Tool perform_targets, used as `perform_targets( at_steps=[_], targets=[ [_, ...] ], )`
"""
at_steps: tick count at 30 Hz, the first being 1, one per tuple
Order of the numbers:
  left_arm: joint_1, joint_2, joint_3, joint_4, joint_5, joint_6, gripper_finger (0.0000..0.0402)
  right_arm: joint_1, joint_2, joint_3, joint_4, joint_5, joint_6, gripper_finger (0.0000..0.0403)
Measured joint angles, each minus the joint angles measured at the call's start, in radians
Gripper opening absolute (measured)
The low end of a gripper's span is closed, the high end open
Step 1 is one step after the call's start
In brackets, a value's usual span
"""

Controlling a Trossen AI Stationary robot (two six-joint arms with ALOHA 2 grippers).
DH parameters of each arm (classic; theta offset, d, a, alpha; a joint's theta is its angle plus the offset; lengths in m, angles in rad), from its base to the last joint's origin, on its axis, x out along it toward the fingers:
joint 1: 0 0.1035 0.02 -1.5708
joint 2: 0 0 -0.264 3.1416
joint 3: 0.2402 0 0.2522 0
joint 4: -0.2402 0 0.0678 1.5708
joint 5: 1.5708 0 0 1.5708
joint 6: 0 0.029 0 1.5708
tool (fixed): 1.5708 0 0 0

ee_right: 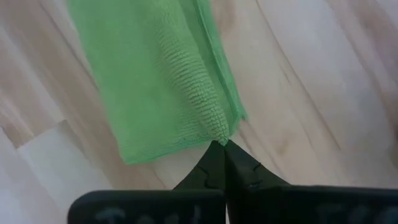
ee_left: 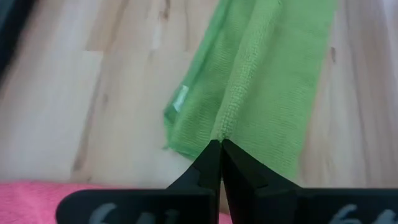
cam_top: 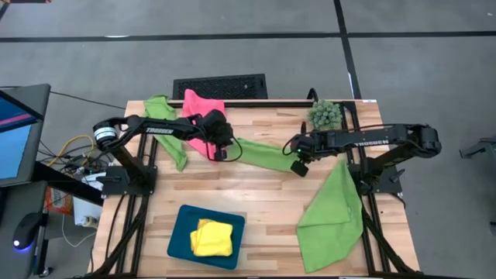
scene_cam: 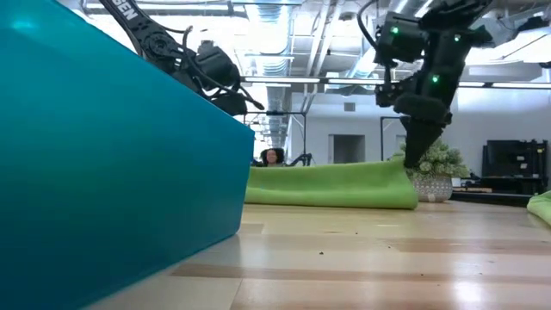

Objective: Fold microfiber towels
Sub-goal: Fold the top right green microfiber towel

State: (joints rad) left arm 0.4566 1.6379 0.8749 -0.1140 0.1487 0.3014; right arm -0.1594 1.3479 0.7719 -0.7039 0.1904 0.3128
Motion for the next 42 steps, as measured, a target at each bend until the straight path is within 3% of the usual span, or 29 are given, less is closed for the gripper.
perform_targets(
  at_steps=[13,22,30,32,37,42],
  targets=[
    [0.003,-0.001,0.000,0.071,-0.007,0.008,0.0005,-0.051,0.000,-0.046,0.009,0.009,0.000,0.0029],
    [0.003,0.000,0.000,0.101,0.040,0.018,0.0083,-0.092,0.000,-0.046,0.009,0.009,0.001,0.0063],
    [0.011,-0.004,0.000,0.110,-0.023,-0.036,0.0131,-0.107,-0.004,-0.047,0.038,0.007,0.009,0.0113],
    [0.024,-0.019,-0.001,0.127,0.043,-0.108,0.0131,-0.096,-0.035,-0.049,0.120,-0.001,-0.002,0.0121],
    [0.075,-0.032,-0.015,0.240,0.373,-0.228,0.0099,-0.049,-0.116,-0.141,0.425,0.007,-0.020,0.0120],
    [0.081,-0.025,-0.087,0.377,0.328,-0.210,0.0026,-0.039,-0.130,-0.321,0.660,0.093,0.105,0.0104]
  ],
)
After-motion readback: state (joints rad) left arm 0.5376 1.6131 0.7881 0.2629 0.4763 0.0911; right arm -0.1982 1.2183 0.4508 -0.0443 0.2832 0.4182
